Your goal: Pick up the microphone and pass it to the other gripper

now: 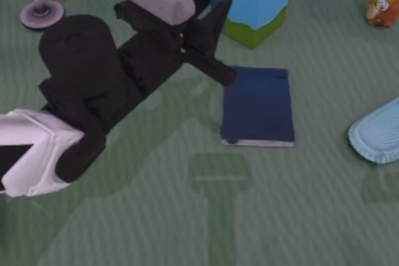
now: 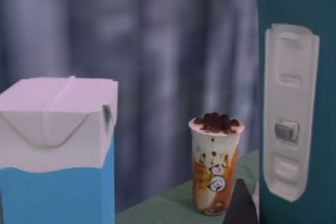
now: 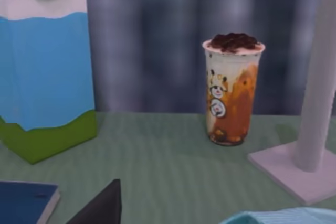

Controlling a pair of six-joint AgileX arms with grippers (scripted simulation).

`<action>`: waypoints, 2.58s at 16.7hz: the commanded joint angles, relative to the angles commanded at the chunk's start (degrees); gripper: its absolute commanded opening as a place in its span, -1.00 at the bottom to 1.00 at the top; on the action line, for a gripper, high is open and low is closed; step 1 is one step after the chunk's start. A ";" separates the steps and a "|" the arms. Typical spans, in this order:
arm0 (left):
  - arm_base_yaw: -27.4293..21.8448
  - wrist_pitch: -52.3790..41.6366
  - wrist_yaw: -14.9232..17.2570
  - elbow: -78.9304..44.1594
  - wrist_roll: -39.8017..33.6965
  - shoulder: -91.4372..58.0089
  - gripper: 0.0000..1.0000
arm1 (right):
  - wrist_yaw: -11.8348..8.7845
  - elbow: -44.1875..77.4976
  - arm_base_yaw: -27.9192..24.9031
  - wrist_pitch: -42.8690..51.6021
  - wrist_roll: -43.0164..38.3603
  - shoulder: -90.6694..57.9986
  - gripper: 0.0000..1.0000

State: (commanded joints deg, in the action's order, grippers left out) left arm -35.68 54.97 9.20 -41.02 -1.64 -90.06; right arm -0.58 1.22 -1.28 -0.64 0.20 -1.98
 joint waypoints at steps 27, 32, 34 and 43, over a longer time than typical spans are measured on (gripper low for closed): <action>0.00 0.00 0.00 0.00 0.00 0.00 -1.00 | -11.79 41.72 -32.19 -24.56 3.01 -67.78 1.00; 0.00 0.00 0.00 0.00 0.00 0.00 -1.00 | -9.85 51.07 -34.08 -27.16 2.94 -79.77 1.00; 0.00 0.00 0.00 0.00 0.00 0.00 -1.00 | -8.97 55.23 -34.88 -28.27 2.92 -85.41 1.00; 0.00 0.00 0.00 0.00 0.00 0.00 -1.00 | -8.09 59.27 -35.70 -29.19 2.87 -90.04 0.70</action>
State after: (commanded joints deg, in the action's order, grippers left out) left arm -35.68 54.97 9.20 -41.02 -1.64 -90.06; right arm -8.67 60.49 -36.99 -29.83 3.07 -92.02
